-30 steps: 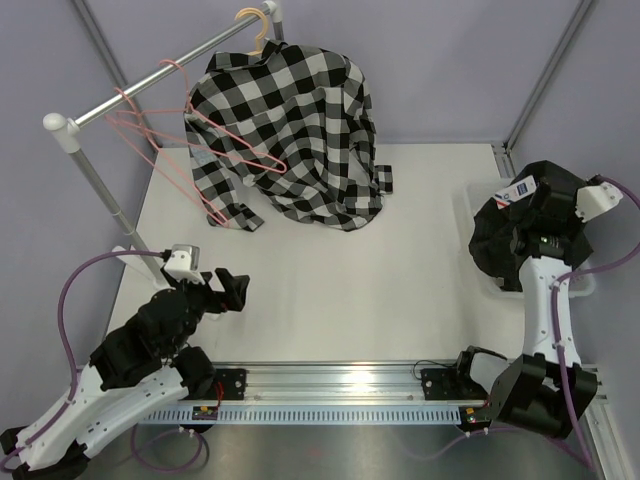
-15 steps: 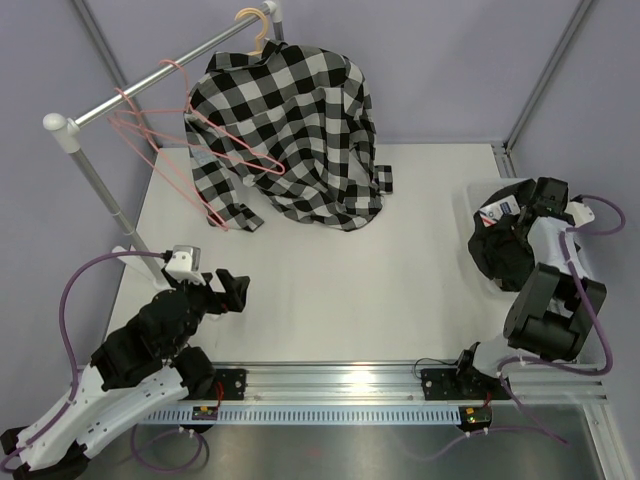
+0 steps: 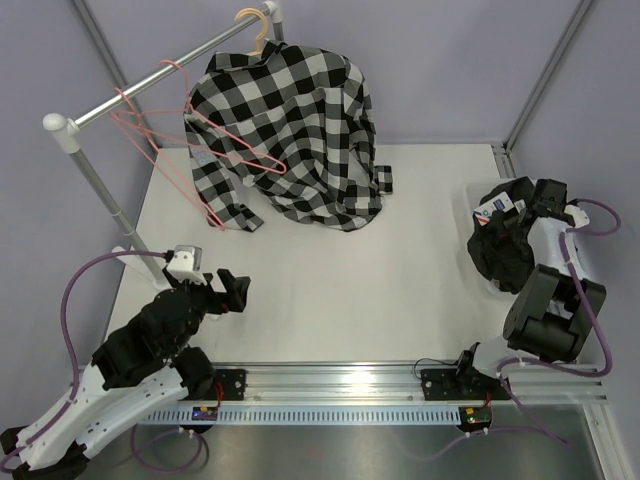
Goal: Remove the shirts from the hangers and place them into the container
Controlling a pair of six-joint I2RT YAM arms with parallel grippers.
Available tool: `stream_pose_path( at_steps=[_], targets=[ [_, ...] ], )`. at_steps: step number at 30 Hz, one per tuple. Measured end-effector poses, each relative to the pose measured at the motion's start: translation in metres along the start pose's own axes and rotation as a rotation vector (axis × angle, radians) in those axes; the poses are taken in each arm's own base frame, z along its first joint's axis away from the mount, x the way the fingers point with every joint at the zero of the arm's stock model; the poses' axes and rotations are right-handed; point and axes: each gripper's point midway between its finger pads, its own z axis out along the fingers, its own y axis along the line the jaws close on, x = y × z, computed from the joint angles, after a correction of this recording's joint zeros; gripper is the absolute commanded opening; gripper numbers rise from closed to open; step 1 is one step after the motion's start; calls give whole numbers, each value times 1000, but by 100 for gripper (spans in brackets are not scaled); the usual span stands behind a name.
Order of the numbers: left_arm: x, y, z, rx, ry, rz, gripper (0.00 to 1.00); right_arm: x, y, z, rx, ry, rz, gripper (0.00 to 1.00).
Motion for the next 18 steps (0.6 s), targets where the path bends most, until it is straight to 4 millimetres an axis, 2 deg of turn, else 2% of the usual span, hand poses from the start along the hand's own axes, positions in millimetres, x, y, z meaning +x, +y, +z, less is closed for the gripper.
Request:
stream_pose_path(
  at_steps=[3, 8, 11, 14, 17, 18],
  targets=[
    [0, 0, 0, 0, 0, 0, 99, -15, 0, -31, -44, -57, -13, 70],
    [0, 0, 0, 0, 0, 0, 99, -60, 11, -112, -214, -248, -25, 74],
    [0, 0, 0, 0, 0, 0, 99, -72, 16, -153, -312, -328, -32, 72],
    [0, 0, 0, 0, 0, 0, 99, -58, 25, -176, -429, -324, -56, 70],
    [0, 0, 0, 0, 0, 0, 99, -26, 32, -177, -517, -249, -100, 66],
    [0, 0, 0, 0, 0, 0, 99, -12, 33, -174, -540, -205, -116, 60]
  ],
)
